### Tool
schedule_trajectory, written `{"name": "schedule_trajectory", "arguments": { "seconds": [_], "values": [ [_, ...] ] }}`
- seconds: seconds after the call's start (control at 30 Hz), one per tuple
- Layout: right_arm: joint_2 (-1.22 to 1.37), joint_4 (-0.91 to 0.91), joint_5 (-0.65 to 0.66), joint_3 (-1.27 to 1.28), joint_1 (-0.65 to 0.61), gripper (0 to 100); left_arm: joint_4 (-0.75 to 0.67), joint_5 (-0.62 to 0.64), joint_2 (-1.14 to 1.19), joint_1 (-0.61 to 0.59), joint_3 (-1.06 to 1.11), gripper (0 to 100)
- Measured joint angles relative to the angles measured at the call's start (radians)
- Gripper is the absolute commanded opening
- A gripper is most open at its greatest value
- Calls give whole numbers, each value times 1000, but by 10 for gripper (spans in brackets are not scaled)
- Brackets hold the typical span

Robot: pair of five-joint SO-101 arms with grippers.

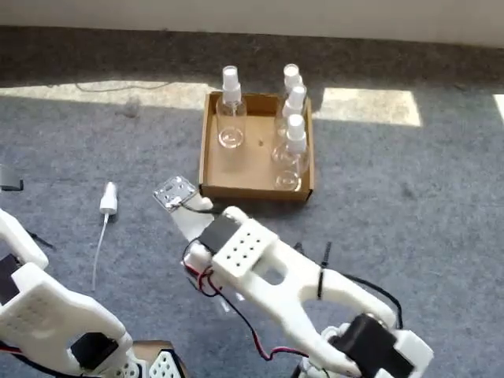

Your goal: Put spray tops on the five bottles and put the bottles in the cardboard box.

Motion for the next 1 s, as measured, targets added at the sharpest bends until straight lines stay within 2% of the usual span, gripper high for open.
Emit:
{"name": "schedule_trajectory", "arguments": {
  "seconds": [0.13,0.3,0.43,0.53,0.7,0.9,1.0],
  "values": [
    [-256,161,213,0,206,4,0,0,0,2,0,267],
    [-463,187,356,0,643,4,46,0,0,32,-32,267],
    [-431,63,457,11,1016,4,138,0,0,83,-92,267],
    [-310,-51,471,11,1206,4,219,2,0,135,-127,267],
    [0,-198,473,11,1321,9,321,18,0,230,-133,267],
    [288,-299,473,-44,1335,11,339,69,0,301,-126,267],
    [371,-307,491,-123,1336,19,339,68,-12,333,-51,267]
  ]
}}
